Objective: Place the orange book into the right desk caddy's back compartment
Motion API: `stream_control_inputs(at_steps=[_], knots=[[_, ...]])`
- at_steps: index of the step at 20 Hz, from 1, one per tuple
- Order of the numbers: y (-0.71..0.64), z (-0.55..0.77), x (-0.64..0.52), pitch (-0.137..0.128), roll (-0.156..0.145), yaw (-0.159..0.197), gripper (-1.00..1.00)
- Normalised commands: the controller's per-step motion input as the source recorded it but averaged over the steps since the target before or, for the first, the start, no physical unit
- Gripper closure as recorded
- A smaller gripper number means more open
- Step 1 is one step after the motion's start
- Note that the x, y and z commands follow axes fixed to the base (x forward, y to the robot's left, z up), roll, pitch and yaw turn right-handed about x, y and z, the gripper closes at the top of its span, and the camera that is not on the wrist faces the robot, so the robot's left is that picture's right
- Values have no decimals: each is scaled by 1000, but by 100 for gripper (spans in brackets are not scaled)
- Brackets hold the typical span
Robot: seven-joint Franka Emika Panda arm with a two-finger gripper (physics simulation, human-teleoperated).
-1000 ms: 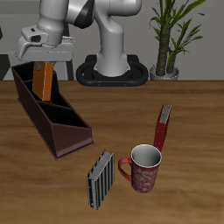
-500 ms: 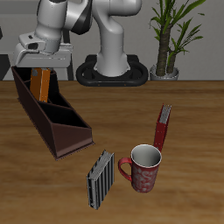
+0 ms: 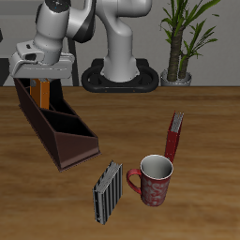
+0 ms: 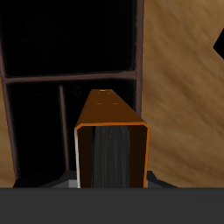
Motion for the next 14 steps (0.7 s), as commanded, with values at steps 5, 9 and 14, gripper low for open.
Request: stream_control_inputs(at_steps=[5, 9, 14], knots=[[-46, -112, 100, 33, -35, -40, -100], [135, -163, 106, 38, 14, -8, -100], [134, -30, 64, 8, 20, -2, -100]])
